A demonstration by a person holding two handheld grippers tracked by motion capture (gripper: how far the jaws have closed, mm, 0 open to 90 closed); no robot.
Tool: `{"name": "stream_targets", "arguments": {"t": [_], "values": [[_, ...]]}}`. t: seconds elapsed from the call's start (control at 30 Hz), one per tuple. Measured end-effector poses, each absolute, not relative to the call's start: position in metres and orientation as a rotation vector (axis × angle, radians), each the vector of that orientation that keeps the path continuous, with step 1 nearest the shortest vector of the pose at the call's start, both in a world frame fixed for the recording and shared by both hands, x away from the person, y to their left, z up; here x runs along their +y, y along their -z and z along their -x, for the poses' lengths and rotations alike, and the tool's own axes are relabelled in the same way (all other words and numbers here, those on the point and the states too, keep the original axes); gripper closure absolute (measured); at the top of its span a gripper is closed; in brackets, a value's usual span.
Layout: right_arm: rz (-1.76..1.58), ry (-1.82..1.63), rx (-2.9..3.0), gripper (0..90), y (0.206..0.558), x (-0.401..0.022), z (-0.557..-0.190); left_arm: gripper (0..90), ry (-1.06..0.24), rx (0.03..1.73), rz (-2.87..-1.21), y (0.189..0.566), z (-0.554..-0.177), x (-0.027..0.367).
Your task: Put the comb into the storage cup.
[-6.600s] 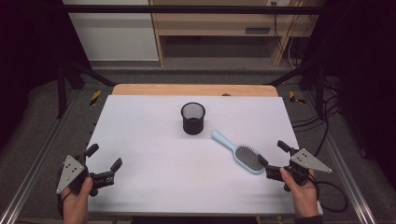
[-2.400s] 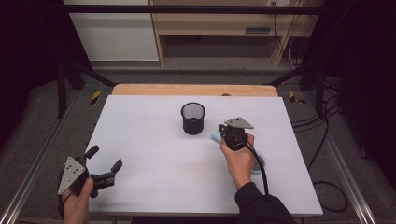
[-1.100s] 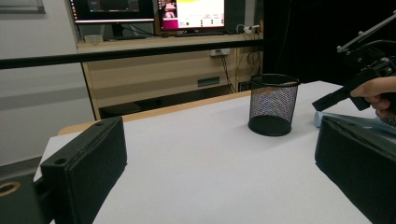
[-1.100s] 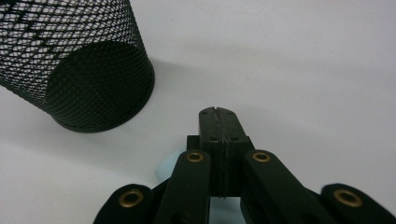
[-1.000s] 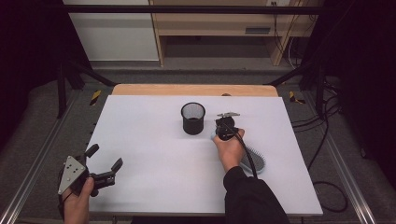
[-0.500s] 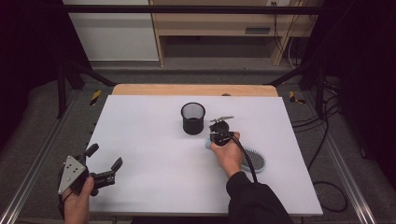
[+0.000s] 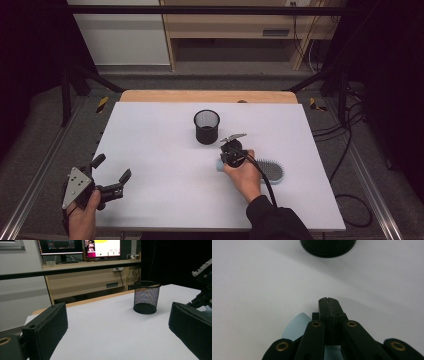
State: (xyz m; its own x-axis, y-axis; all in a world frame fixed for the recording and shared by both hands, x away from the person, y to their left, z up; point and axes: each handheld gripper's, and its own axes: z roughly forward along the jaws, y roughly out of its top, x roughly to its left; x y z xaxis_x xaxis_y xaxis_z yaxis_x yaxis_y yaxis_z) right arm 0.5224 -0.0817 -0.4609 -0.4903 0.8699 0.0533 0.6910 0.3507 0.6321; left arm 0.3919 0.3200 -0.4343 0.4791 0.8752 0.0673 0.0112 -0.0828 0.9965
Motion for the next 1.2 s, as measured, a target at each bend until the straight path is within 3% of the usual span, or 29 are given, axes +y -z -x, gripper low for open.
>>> {"name": "stream_targets", "arguments": {"t": [1.2], "values": [[-1.204, -0.835, 2.574, 90.0, 0.460, -0.099, -0.441, 2.0, -0.865, 0.814, -1.501, 0.436, -0.392, 0.318]]}}
